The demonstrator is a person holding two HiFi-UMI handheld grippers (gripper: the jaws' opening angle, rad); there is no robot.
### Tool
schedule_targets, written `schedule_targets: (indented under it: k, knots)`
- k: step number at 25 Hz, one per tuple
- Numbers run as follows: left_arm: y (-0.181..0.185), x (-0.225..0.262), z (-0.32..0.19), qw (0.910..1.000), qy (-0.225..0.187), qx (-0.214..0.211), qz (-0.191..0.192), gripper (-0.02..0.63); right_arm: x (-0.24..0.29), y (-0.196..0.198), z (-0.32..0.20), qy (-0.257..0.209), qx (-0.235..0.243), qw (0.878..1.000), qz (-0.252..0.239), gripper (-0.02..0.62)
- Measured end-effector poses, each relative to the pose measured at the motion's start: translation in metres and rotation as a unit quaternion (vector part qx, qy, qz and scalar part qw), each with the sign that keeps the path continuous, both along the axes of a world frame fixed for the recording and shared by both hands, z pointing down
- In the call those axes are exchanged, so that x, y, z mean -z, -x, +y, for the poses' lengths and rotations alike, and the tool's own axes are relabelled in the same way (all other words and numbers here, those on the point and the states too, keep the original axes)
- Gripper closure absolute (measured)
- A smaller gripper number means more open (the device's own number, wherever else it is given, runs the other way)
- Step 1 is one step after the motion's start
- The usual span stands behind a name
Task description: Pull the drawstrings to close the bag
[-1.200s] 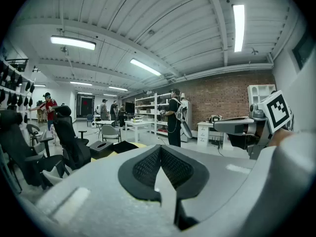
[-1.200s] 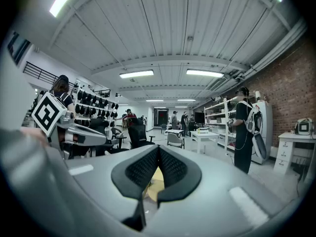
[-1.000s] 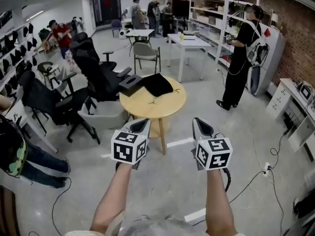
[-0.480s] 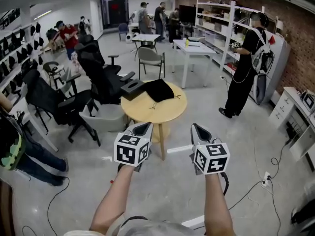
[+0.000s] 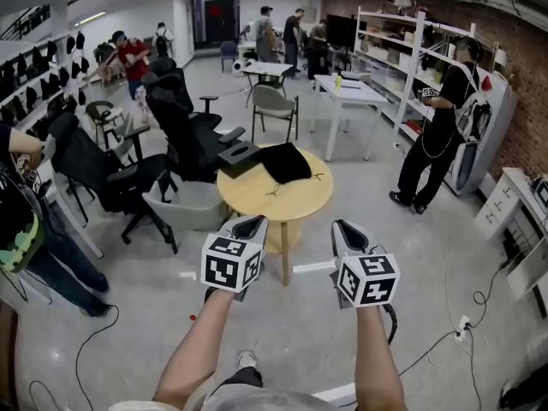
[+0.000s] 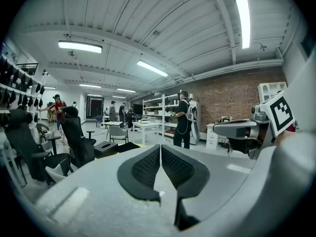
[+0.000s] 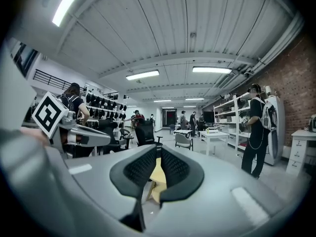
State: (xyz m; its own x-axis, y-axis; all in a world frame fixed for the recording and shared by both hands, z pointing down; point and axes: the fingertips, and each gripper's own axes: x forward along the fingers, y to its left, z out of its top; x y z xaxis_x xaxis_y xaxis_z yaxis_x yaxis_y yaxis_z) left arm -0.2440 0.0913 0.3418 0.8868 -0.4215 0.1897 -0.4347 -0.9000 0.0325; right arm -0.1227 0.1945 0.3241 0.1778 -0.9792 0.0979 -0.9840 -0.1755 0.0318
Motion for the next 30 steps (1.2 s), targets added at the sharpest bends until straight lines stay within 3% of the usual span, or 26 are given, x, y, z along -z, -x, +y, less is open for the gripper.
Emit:
schedule_targets:
  k: [12,30]
  knots:
    - [-0.03,-0.01,-0.075,0.9999,0.005,0.011,0.009,0.543,-0.01,-0.032,-0.072,0.009,0.005,1.0,0.007,0.531]
    - [-0.085,-0.013,-0.224,0.9997,0.019,-0.018,0.002,0.482,-0.011,-0.089,-0.206,0.017,-0.034,0.999,-0.003,0.478]
